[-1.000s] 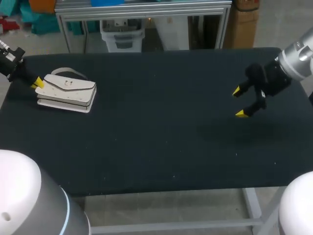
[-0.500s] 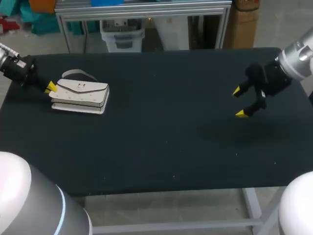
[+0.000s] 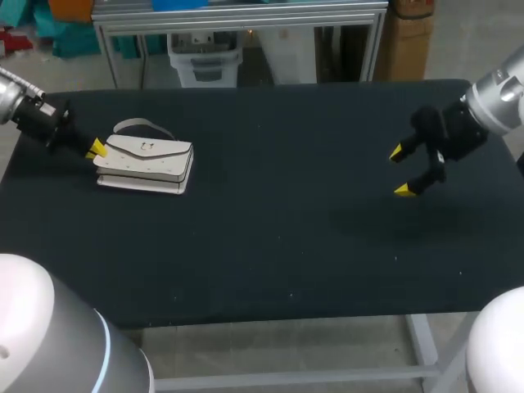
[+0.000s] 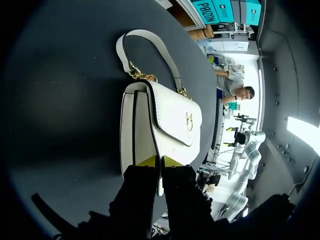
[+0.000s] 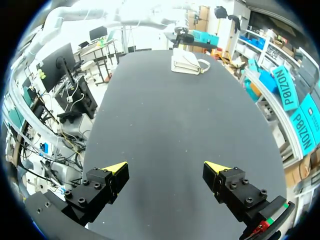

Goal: Pick up the bag, open it, inspect its contents, close it, and place it on the opposite side

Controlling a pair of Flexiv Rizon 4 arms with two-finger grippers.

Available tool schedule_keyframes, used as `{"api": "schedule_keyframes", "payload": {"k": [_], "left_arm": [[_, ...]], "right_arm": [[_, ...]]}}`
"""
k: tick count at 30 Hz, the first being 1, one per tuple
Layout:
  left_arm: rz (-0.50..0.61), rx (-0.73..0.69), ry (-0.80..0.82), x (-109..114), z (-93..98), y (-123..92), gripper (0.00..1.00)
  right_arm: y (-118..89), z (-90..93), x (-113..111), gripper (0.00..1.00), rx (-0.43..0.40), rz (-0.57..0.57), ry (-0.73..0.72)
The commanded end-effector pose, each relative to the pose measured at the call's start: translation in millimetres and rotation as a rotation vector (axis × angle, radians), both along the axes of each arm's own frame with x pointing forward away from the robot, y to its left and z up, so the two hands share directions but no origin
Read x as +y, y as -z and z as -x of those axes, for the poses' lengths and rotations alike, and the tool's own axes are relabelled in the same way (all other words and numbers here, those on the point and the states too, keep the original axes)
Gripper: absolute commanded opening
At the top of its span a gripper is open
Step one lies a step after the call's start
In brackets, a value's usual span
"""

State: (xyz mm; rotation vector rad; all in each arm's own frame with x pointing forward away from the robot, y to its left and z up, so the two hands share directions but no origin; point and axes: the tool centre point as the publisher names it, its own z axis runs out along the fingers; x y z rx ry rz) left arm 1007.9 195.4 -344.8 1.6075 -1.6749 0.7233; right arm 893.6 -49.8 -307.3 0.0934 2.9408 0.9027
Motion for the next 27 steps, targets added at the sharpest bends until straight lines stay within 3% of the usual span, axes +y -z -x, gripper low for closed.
{"api": "schedule_keyframes", "payload": {"k": [1,10,18,27], "left_arm": [[-0.007,-0.107,-0.14,-4,6.5,-1,0.0],[-0.007,-0.107,-0.14,-4,6.5,-1,0.0],[-0.058,-0.165,-0.28,-39,30.7,-17,0.0],[-0.079,-0.232,-0.254,-86,45.4,-7,0.0]], "right_arm": [[0,-0.1,0,1.0,0.0,-0.001,-0.001],[0,-0.1,0,1.0,0.0,-0.001,-0.001],[0,-0.1,0,1.0,0.0,-0.001,-0.001],[0,-0.1,0,1.0,0.0,-0.001,-0.001]]}}
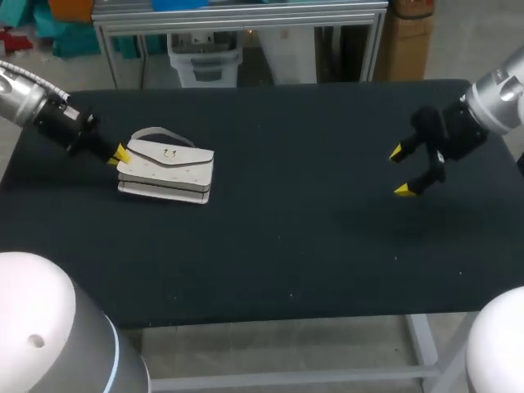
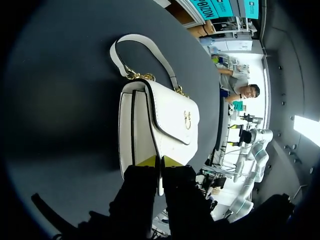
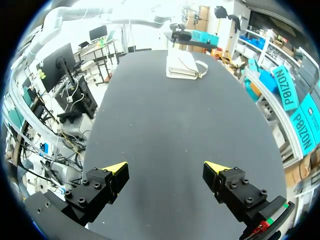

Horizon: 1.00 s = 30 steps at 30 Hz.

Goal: Pick up the bag, open it, inspect its contents, close it, and place it on the opposite side

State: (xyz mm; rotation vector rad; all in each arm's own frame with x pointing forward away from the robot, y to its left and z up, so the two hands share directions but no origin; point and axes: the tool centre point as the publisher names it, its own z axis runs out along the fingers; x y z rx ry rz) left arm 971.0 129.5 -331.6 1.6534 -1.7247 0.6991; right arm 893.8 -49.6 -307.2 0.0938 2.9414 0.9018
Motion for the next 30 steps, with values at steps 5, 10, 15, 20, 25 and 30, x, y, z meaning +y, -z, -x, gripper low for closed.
{"api": "schedule_keyframes", "payload": {"k": [5,10,15,20,25,30], "left_arm": [[0.03,-0.248,-0.269,-41,14.0,14,0.0],[0.045,-0.291,-0.324,-56,14.5,18,0.0],[0.068,-0.287,-0.331,-74,15.7,19,0.0],[0.044,-0.311,-0.326,-97,18.3,15,0.0],[0.053,-0.305,-0.301,-118,23.4,16,0.0],[0.068,-0.28,-0.308,-137,31.1,20,0.0]], "right_arm": [[0,0.1,0,1.0,-0.001,-0.002,-0.001],[0,0.1,0,1.0,-0.001,-0.002,-0.001],[0,0.1,0,1.0,-0.001,-0.002,-0.001],[0,0.1,0,1.0,-0.001,-0.002,-0.001],[0,0.1,0,1.0,-0.001,-0.002,-0.001],[0,0.1,0,1.0,-0.001,-0.002,-0.001]]}}
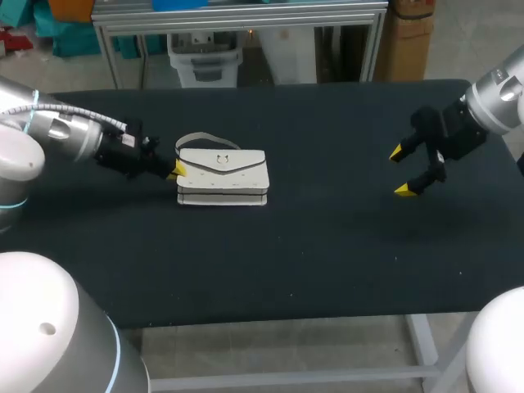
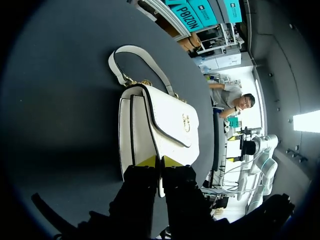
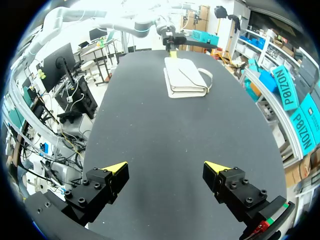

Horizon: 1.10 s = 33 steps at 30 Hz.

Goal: Pick up the bag, open it, inspect its contents, close it, and place it on the opposite side

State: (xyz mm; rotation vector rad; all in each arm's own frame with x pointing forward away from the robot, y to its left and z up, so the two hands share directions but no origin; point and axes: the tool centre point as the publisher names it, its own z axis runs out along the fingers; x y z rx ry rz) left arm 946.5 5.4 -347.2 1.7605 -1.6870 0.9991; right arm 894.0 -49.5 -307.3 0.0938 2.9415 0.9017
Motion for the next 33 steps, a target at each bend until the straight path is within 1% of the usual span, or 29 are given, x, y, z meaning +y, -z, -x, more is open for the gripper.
{"api": "schedule_keyframes", "payload": {"k": [1,4,10,14,24,33], "left_arm": [[0.022,-0.084,-0.122,-16,8.1,5,0.0],[0.033,-0.071,-0.078,-28,13.3,7,0.0],[0.043,-0.047,-0.042,-51,21.9,11,0.0],[0.035,-0.043,-0.026,-62,25.1,14,0.0],[0.025,-0.023,0.057,-89,23.9,18,0.0],[0.04,-0.017,0.057,-99,19.3,17,0.0]], "right_arm": [[0,0.2,0,1.0,-0.001,-0.002,-0.001],[0,0.2,0,1.0,-0.001,-0.002,-0.001],[0,0.2,0,1.0,-0.001,-0.002,-0.001],[0,0.2,0,1.0,-0.001,-0.002,-0.001],[0,0.2,0,1.0,-0.001,-0.002,-0.001],[0,0.2,0,1.0,-0.001,-0.002,-0.001]]}}
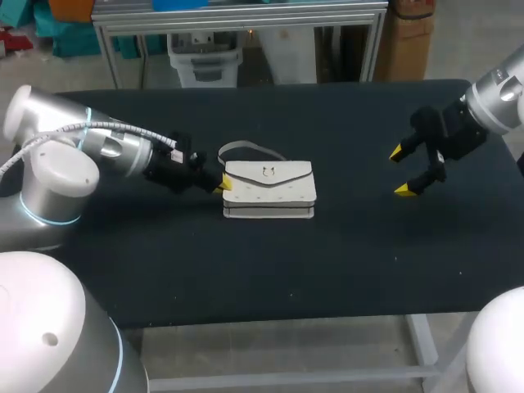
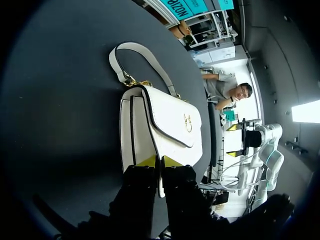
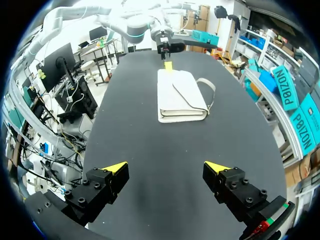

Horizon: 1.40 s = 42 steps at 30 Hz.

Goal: Pick up the bag, open it, inspect its contents, close it, and place it on the opposite side

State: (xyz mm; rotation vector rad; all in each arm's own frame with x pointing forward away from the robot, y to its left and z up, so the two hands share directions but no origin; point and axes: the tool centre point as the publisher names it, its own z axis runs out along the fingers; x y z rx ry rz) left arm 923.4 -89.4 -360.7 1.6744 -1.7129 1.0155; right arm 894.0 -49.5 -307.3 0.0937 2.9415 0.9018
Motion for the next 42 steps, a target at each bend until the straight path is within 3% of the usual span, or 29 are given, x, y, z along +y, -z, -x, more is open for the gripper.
{"api": "schedule_keyframes", "payload": {"k": [1,12,14,15,17,26,36,42], "left_arm": [[0.007,-0.003,-0.013,-5,-3.9,4,0.0],[0.033,0.012,-0.065,-3,-9.2,5,0.0],[0.035,0.01,-0.071,-1,-9.4,4,0.2],[0.038,0.012,-0.072,-1,-9.4,4,0.35],[0.039,0.013,-0.074,-1,-9.3,4,1.0],[0.028,-0.004,-0.089,23,-6.8,-16,1.0],[-0.129,-0.057,-0.047,64,-12.4,-36,1.0],[-0.229,-0.066,0.05,83,-16.7,-38,1.0]], "right_arm": [[0,0.2,0,1.0,-0.001,-0.002,-0.001],[0,0.2,0,1.0,-0.001,-0.002,-0.001],[0,0.2,0,1.0,-0.001,-0.002,-0.001],[0,0.2,0,1.0,-0.001,-0.002,-0.001],[0,0.2,0,1.0,-0.001,-0.002,-0.001],[0,0.2,0,1.0,-0.001,-0.002,-0.001],[0,0.2,0,1.0,-0.001,-0.002,-0.001],[-6,-2.2,10,1.0,-0.06,0.028,-0.03]]}}
